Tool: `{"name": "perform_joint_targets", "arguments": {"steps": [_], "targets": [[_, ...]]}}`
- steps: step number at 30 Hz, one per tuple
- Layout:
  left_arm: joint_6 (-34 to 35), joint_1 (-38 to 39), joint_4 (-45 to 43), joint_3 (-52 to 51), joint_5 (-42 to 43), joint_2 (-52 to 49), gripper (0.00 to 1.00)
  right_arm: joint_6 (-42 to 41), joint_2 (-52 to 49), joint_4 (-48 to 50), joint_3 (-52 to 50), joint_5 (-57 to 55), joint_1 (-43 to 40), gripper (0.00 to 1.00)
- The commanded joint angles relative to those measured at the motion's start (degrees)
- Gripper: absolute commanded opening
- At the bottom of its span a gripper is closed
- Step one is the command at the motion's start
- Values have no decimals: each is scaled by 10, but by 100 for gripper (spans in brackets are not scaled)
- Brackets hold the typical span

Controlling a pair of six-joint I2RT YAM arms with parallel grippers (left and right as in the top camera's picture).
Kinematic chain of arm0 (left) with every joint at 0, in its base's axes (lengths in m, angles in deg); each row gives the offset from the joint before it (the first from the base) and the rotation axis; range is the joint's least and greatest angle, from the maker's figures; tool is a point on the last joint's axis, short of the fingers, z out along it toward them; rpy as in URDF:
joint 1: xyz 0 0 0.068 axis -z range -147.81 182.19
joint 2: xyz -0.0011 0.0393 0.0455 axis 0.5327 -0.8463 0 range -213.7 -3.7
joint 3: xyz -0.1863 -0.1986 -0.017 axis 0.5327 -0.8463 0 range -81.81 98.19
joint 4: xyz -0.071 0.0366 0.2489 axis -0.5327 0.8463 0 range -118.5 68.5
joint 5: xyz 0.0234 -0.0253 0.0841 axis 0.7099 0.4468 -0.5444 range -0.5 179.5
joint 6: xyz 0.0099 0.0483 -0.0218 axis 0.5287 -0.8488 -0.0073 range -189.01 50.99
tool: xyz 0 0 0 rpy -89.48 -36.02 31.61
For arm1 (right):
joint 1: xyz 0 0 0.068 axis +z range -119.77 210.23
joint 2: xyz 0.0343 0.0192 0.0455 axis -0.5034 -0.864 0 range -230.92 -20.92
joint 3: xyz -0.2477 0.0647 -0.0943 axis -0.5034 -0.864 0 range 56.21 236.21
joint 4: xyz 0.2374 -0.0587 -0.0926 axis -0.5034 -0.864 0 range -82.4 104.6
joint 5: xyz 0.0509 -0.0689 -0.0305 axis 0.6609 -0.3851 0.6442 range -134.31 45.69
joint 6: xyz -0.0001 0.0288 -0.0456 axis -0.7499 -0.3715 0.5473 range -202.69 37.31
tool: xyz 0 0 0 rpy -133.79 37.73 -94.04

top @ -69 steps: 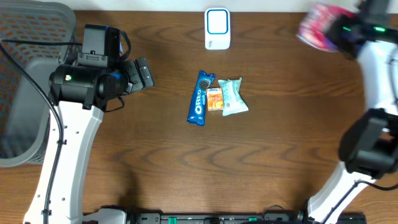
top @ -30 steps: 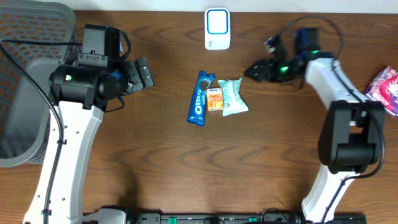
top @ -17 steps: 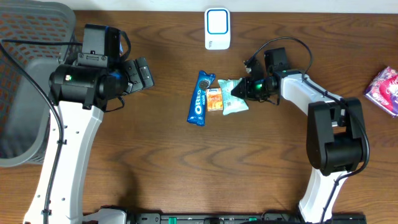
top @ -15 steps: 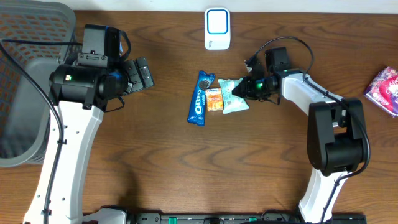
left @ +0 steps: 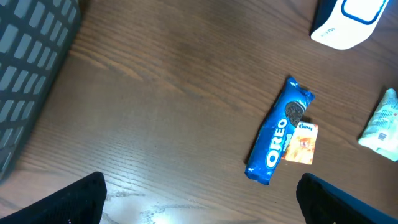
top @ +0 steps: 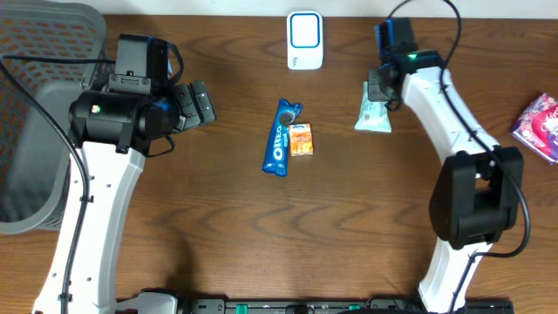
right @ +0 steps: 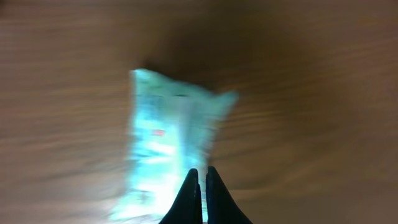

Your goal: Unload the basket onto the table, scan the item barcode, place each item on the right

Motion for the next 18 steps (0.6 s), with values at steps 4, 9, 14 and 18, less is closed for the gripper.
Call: {"name": "perform_joint_targets", "arguments": {"steps": [4, 9, 14, 18], "targets": [[-10, -3, 2, 2, -7, 1, 98, 23, -18, 11, -52, -210, 43, 1], [-10, -3, 2, 2, -7, 1, 98, -46, -19, 34, -63, 12, -18, 25], [-10, -3, 2, 2, -7, 1, 98, -45, -19, 47, -40, 289, -119, 42], [-10, -3, 2, 2, -7, 1, 98, -18, -38, 66, -42, 510, -197, 45]]}}
